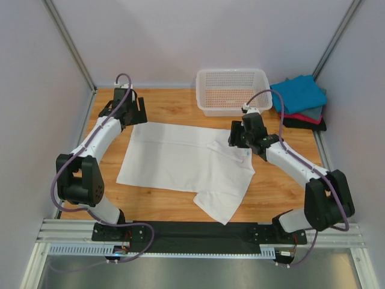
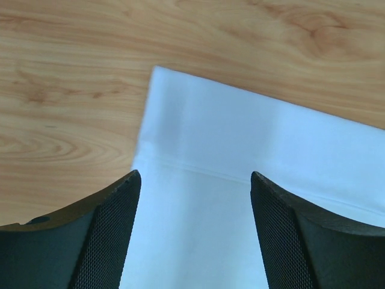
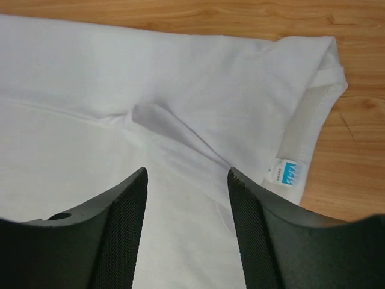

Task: Fold and stack the t-shirts
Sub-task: Fold the tshirt

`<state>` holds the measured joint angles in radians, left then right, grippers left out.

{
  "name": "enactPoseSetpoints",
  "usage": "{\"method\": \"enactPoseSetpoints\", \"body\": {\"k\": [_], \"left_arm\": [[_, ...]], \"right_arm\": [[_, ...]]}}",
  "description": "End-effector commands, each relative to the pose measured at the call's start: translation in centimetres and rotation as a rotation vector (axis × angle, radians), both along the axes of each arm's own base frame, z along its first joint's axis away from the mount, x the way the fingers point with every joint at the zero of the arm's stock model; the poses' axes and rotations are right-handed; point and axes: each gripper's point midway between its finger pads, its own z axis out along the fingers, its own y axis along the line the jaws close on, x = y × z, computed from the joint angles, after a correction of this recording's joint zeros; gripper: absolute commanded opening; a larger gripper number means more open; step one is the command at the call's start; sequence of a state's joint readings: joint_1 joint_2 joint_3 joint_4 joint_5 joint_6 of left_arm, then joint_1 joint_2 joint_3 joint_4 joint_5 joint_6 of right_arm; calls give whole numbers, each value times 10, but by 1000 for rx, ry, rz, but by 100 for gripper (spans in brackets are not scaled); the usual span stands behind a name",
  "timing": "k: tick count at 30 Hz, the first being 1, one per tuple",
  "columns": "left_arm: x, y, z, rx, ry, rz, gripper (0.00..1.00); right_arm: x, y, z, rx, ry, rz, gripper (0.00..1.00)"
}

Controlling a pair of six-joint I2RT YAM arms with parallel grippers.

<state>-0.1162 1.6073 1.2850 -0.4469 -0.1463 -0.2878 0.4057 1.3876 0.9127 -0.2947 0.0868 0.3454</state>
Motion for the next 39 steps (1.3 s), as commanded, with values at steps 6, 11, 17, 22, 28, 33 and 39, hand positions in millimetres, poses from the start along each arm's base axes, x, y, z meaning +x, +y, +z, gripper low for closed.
{"method": "enactPoseSetpoints", "body": {"k": [6,11,17,22,28,33,39], "left_arm": [[2,-146,32,-215,-61,-264,79],[5,-218,31,-217,-56,-449,77],[0,-300,20,-233,-76,-614,77],[-12,-349,0,-228,-54,-716,78],[-20,-377,-30,-187,-18,-772,78],[-23,-382,-48,-184,28,-788,78],[-34,-388,-65,-189,70,-827,77]], "right_arm": [[39,11,-3,94,66,-245,49],[32,-12,-18,48,109,-342,37],[22,-39,-42,73,227,-436,22],[12,-65,-37,109,209,-454,34],[7,-83,-22,136,169,-442,52],[6,-83,-6,145,124,-408,54],[13,-71,-6,192,118,-362,54]]}}
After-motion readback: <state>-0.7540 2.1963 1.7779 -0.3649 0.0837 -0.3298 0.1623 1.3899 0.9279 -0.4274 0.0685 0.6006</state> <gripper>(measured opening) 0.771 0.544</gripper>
